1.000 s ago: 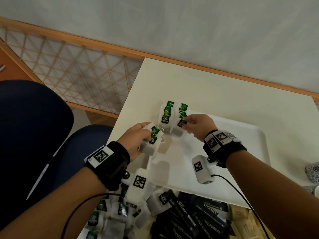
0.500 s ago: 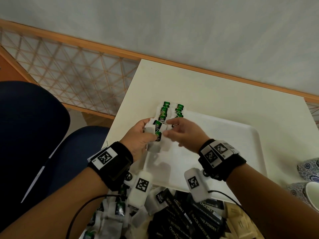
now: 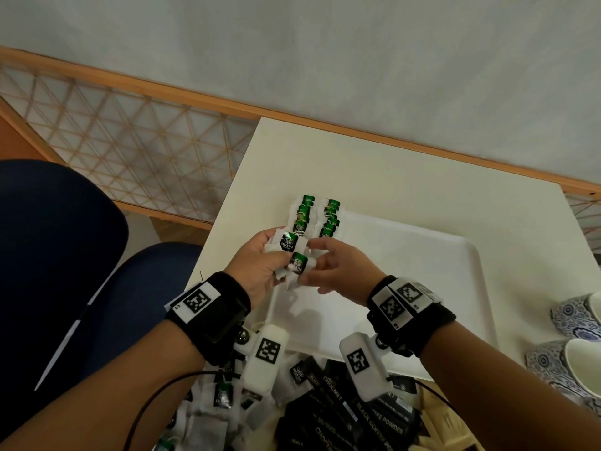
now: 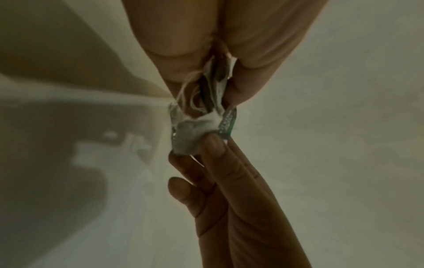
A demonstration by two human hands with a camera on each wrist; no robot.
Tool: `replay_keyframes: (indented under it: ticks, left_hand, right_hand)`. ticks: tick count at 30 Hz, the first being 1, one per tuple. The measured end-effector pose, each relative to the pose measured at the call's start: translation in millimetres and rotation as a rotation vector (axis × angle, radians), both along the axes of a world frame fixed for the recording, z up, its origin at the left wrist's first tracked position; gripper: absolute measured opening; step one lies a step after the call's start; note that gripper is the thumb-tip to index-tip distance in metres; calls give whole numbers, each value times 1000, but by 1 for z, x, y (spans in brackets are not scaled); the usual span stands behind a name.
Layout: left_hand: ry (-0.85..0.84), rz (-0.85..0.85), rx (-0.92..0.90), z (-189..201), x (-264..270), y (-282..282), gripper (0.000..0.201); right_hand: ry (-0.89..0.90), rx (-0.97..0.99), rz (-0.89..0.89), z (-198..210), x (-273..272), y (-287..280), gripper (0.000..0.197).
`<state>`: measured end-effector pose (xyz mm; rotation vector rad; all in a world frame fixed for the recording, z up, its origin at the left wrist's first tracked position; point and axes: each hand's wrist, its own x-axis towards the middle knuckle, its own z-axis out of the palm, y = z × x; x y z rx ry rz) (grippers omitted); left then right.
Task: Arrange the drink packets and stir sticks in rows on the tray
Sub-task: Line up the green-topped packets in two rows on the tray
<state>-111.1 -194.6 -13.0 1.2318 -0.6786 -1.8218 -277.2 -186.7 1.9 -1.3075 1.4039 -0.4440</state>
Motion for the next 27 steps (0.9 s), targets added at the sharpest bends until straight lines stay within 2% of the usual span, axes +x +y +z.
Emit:
replay_keyframes:
  ticks: [3, 6, 9, 12, 17, 21, 27]
  left_hand:
    - [10, 3, 8, -1, -2, 0, 45]
    - [-3, 22, -6, -1, 0, -1, 45]
    - [26, 83, 6, -1, 7, -4, 44]
    - [51, 151, 13, -1, 14, -7, 39]
    - [79, 212, 5, -1, 23, -12, 25]
    - [92, 246, -5, 0, 30, -15, 21]
    - [96, 252, -11, -2, 36, -17, 27]
  right_hand:
    - [-25, 0, 6, -1, 5, 3, 55]
    - [75, -42, 27, -1, 0, 1, 48]
    - [297, -139, 50, -6, -10, -6, 22]
    - [411, -184, 27, -7, -17, -12, 3]
    - [495, -274, 127, -3, -7, -20, 24]
    - [450, -307, 172, -5, 6, -29, 25]
    - [469, -256, 146, -10, 15, -48, 28]
